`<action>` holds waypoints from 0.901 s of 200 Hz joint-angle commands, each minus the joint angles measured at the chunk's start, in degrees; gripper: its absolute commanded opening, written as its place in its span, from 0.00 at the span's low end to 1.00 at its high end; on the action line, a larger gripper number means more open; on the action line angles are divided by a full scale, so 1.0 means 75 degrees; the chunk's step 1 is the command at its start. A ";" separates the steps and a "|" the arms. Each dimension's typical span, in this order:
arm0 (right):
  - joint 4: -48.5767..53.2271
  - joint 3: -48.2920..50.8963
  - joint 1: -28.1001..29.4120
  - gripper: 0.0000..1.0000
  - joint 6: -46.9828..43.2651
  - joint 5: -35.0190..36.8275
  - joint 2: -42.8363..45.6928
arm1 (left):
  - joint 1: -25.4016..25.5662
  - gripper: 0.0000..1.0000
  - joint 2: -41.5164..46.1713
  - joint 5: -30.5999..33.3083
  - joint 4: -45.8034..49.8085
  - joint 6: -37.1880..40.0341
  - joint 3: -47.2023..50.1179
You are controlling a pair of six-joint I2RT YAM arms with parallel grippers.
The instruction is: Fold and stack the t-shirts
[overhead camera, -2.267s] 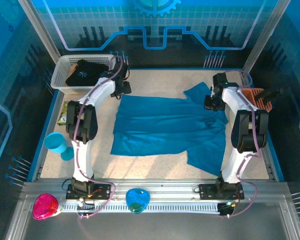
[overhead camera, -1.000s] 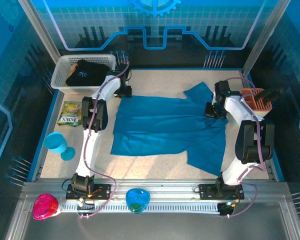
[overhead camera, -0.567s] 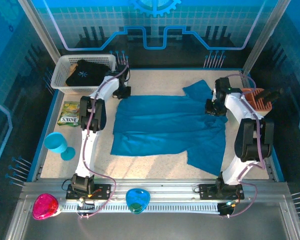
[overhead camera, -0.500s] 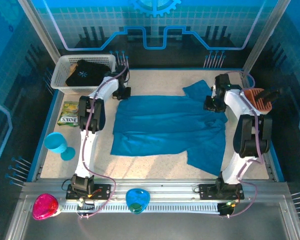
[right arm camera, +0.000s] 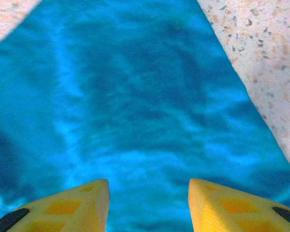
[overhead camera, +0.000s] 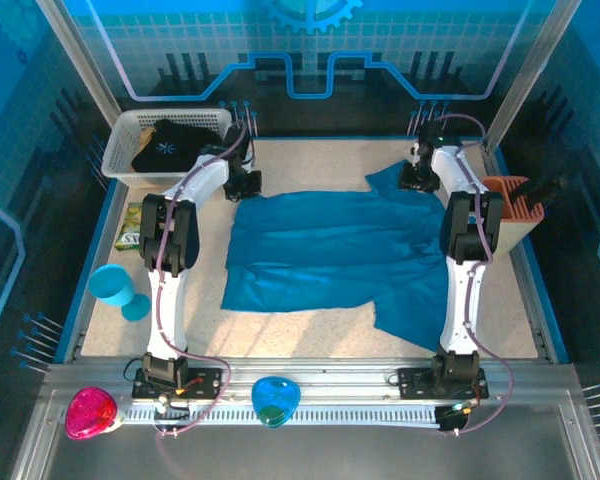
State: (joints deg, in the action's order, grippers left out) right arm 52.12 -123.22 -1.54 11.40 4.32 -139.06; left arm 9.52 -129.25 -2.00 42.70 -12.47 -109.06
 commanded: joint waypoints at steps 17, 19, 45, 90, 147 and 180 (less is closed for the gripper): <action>0.1365 -0.0831 0.0088 0.41 -0.0235 0.0278 -0.0866 | -0.0021 0.00 0.0312 -0.0367 -0.0202 -0.0214 0.0379; 0.1378 -0.0800 0.0097 0.39 -0.0232 0.0271 -0.0868 | -0.0020 0.00 0.0320 -0.0372 -0.0207 -0.0213 0.0386; 0.1078 0.0188 0.0169 0.26 -0.0088 -0.0196 -0.0415 | -0.0025 0.00 0.0318 -0.0371 -0.0238 -0.0189 0.0488; -0.0140 0.3072 0.0455 0.27 0.0501 -0.0726 0.1384 | -0.0027 0.00 0.0477 -0.0394 -0.0404 -0.0178 0.0751; -0.0193 0.3205 0.0389 0.35 0.0629 -0.0249 0.2139 | -0.0050 0.00 0.0554 -0.0355 -0.0394 -0.0112 0.0843; 0.0204 0.2015 0.0332 0.44 0.0260 0.0195 0.1980 | -0.0050 0.00 0.0727 -0.0331 -0.0498 -0.0139 0.0986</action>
State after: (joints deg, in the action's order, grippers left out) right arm 51.24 -101.23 1.54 15.20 2.68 -124.51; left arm 9.52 -127.83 -3.51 39.62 -13.45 -102.74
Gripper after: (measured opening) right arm 0.413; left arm 0.054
